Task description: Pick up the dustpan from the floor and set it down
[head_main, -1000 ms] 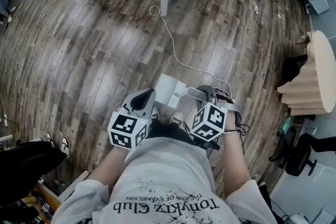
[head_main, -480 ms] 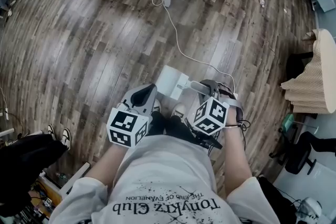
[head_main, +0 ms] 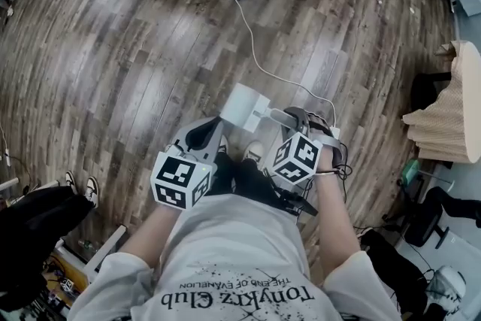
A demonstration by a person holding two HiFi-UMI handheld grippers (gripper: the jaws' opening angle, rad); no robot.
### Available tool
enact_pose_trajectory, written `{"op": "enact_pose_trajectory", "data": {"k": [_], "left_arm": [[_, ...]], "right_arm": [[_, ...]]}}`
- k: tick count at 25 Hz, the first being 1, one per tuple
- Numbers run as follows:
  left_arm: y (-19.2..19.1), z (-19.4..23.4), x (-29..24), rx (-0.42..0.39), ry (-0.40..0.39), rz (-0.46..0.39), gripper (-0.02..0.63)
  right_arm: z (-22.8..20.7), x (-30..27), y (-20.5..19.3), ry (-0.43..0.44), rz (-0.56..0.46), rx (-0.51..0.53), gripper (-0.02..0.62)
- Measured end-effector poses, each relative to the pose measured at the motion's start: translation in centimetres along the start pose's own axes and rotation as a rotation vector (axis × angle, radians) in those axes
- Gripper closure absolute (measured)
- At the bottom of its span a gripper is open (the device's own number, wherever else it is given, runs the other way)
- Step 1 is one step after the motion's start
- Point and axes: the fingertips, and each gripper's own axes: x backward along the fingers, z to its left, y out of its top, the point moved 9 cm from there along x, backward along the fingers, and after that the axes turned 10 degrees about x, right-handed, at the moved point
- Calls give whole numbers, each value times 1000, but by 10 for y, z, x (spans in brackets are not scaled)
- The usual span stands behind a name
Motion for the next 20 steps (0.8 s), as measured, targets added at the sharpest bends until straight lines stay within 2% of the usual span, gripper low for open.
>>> {"op": "enact_pose_trajectory", "data": {"k": [20], "left_arm": [[7,21,-23,29,30,27,583]], "right_arm": [[-6,-66,-8,-10,5,-30,555]]}}
